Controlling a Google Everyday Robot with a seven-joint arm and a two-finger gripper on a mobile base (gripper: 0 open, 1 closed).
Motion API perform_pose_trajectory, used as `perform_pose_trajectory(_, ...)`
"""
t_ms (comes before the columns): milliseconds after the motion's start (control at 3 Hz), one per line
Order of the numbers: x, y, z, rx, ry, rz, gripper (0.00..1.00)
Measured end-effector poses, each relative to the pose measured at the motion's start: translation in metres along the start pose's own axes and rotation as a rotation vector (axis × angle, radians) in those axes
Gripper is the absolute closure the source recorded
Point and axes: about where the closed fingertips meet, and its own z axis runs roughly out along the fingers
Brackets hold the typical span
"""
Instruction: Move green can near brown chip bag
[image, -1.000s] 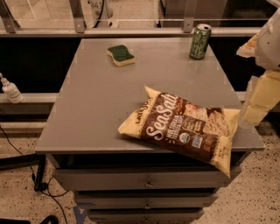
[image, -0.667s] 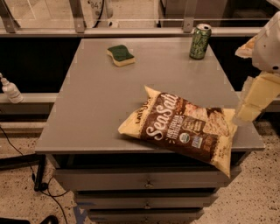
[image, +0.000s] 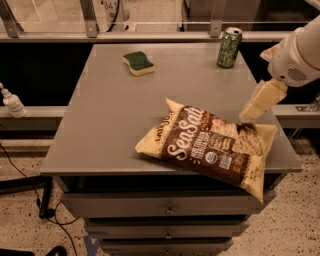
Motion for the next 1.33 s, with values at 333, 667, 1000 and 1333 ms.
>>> perform_pose_trajectory(333, -0.012, -0.049, 0.033, 0.076, -0.103, 0.085, 0.00)
perform_pose_trajectory(667, -0.023, -0.093, 0.058, 0.130, -0.204, 0.186, 0.00)
perform_pose_trajectory(1000, -0.023, -0.137, 0.078, 0.163, -0.308, 0.329, 0.00)
perform_pose_trajectory(1333, -0.023, -0.137, 0.078, 0.163, -0.308, 0.329, 0.00)
